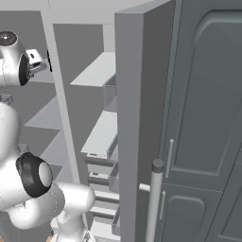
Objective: There's a fish in the fridge that needs to be moved to the freezer for freezing. Pick up the fish from the fridge, place it on any shelf in the freezer, and close the fridge and freezer doors when done.
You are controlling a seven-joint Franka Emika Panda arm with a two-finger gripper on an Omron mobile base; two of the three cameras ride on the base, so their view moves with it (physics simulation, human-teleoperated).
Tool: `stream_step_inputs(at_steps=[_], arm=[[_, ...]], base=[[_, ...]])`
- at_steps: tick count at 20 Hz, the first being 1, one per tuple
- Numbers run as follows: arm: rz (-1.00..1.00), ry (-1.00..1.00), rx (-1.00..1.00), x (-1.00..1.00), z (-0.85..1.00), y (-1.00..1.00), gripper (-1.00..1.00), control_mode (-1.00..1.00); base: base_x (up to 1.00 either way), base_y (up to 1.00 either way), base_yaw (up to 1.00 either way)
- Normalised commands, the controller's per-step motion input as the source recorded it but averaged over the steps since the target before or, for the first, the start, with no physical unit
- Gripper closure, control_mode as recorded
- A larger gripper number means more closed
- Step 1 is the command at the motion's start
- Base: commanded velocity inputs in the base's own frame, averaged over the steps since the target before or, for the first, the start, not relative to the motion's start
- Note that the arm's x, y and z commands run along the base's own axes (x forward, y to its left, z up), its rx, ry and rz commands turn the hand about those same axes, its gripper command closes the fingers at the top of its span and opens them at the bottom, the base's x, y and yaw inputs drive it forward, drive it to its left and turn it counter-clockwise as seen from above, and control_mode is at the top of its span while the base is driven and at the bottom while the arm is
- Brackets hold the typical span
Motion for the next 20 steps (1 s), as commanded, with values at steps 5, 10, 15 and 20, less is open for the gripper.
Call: stream_step_inputs(at_steps=[5, 10, 15, 20], arm=[[0.00, 0.04, -0.07, 0.53, 0.00, 0.26, 1.00, -1.00], [0.00, 0.04, -0.07, 0.52, 0.00, 0.23, 1.00, -1.00], [0.00, 0.01, -0.08, 0.51, 0.00, 0.23, 1.00, -1.00], [0.00, 0.00, -0.04, 0.41, 0.00, 0.15, 1.00, -1.00]], base=[[0.00, 0.00, 0.00], [0.00, 0.00, 0.00], [0.00, 0.00, 0.00], [0.00, 0.00, 0.00]])
